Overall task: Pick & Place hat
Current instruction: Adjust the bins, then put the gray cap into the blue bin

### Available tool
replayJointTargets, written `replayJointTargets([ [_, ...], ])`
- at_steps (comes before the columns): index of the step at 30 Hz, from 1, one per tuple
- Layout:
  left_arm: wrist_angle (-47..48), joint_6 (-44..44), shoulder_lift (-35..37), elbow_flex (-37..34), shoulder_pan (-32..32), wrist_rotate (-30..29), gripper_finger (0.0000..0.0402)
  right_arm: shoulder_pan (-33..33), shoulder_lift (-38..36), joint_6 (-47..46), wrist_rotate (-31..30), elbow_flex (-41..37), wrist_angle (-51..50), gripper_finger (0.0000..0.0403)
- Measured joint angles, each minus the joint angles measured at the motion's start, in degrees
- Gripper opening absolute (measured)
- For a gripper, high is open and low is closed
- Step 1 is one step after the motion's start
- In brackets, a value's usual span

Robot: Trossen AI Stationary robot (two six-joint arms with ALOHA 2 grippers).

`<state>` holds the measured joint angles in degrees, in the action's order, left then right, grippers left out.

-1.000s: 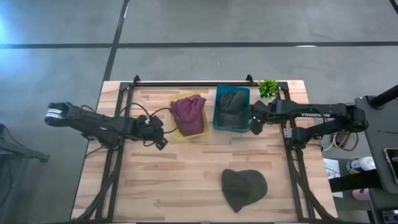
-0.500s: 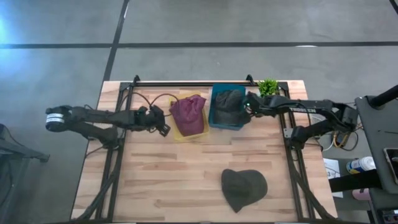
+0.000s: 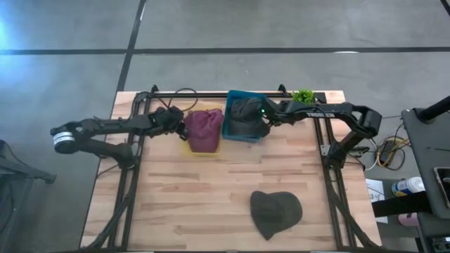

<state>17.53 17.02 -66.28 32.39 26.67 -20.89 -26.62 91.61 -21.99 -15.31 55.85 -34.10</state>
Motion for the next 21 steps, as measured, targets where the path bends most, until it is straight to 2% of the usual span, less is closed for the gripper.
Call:
replayJointTargets([
  [6, 1.9, -2.3, 1.05, 3.32, 1.15, 0.88, 0.0133, 0.72, -2.04, 3.21, -3.2, 3.69, -4.66, 0.0325],
  [12, 1.79, -5.0, 3.74, 8.85, -2.69, 7.25, 0.0133, 4.61, -7.34, 7.16, -4.05, 2.28, -7.65, 0.0325],
  [17, -0.25, -2.66, 4.53, 12.75, -13.08, 18.41, 0.0133, 12.71, -14.55, 2.56, 0.11, -3.14, -12.59, 0.0325],
  [21, -9.89, -0.36, 1.09, 12.62, -26.14, 19.74, 0.0133, 23.58, -20.67, -8.55, 4.63, -7.66, -15.16, 0.0325],
])
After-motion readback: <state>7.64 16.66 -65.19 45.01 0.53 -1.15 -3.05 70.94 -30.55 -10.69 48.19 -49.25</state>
